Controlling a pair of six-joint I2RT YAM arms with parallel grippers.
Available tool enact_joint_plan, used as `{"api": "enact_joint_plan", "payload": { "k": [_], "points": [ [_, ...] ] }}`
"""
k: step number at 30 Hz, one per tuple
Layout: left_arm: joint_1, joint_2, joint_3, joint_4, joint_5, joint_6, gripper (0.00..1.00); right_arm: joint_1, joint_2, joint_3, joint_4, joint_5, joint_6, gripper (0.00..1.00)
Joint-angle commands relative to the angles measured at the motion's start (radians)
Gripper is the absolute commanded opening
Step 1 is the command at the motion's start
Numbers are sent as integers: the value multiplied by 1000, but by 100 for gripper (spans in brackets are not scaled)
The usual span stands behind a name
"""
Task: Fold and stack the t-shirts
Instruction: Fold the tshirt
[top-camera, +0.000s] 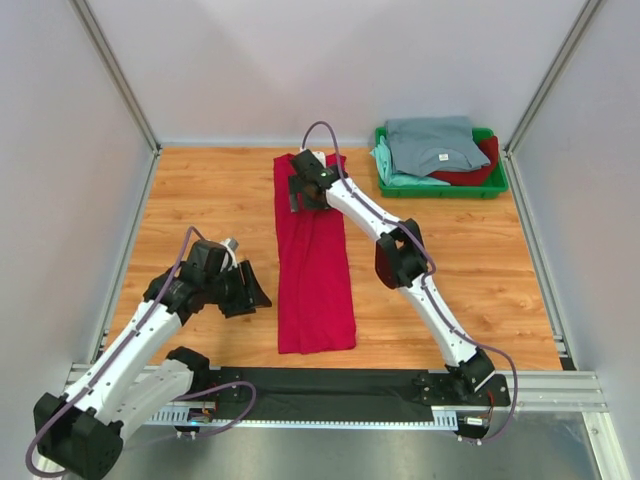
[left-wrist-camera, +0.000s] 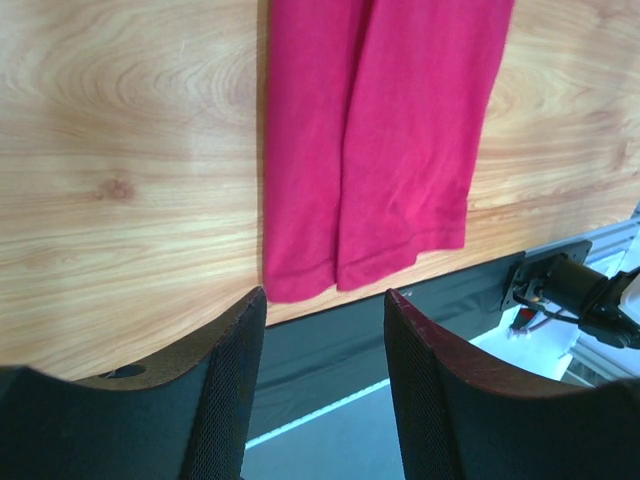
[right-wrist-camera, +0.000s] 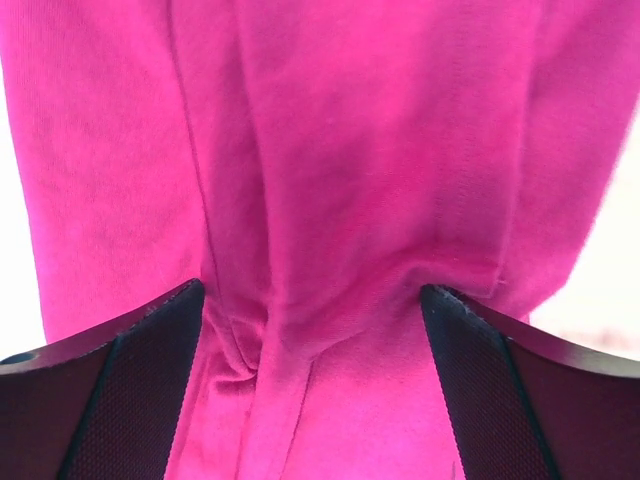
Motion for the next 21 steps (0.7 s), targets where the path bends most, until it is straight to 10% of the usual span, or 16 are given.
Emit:
{"api": "enact_joint_plan", "payload": {
  "k": [1, 8, 17, 21],
  "points": [
    [16, 60, -27, 74, 57, -22, 58, -48, 41, 32, 132, -33, 24, 89],
    [14, 258, -82, 259, 201, -23, 57, -56, -236, -75, 141, -143, -36, 99],
    [-41, 368, -182, 352, 248, -82, 51, -56, -859, -782, -19, -374, -44, 98],
    [-87, 364, -206, 324, 160, -132, 48, -56, -1110, -1204, 71, -516, -22, 82]
  ]
}}
